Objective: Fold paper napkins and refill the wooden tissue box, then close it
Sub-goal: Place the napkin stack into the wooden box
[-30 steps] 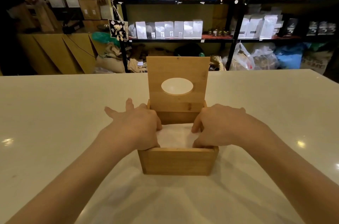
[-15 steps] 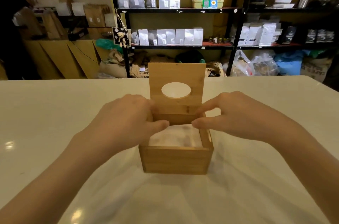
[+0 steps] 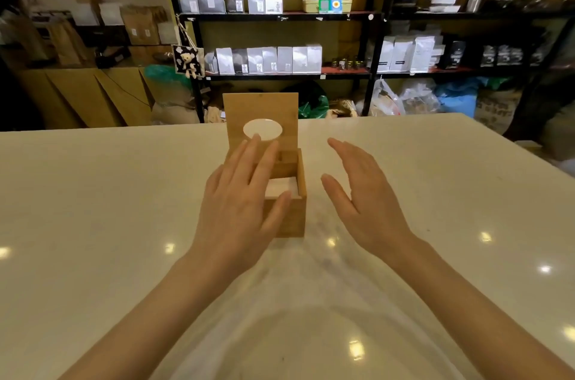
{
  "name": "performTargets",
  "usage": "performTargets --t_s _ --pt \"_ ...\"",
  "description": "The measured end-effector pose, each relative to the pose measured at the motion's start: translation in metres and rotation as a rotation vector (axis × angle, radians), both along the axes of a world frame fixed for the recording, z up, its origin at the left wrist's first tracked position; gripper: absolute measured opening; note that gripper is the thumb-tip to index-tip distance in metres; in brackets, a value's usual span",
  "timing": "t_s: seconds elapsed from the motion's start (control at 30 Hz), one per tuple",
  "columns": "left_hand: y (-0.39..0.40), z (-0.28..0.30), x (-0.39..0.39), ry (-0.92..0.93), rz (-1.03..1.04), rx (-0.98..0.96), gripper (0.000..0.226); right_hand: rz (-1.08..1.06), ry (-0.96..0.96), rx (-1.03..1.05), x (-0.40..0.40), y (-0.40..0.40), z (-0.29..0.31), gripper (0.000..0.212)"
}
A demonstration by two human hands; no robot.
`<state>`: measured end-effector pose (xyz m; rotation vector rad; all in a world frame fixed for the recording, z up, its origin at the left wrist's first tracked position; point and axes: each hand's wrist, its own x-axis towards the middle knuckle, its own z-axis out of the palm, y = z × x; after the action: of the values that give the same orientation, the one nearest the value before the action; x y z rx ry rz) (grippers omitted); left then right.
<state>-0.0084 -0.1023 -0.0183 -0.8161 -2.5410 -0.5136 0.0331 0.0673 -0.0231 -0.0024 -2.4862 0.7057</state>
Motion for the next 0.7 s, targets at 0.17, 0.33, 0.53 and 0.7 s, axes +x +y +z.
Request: performTargets --t_s 0.17,0.33,0.53,0.7 --pt "0.002 -0.019 0.039 0.081 -0.012 0.041 0.064 -0.098 0.181 0.103 0.037 0.000 -0.023 0.055" --pt "0.005 -0.036 0.080 0.053 -0.026 0.051 0.065 -0.096 0.276 0.164 0.076 0.001 -0.037 0.051" --pt "0.004 -0.058 0.134 -0.003 -0.018 0.077 0.065 -0.089 0.265 0.177 0.126 -0.003 -0.060 0.053" --pt "0.004 -0.081 0.185 0.015 -0.043 0.209 0.062 -0.074 0.316 0.127 0.172 -0.017 -0.090 0.051"
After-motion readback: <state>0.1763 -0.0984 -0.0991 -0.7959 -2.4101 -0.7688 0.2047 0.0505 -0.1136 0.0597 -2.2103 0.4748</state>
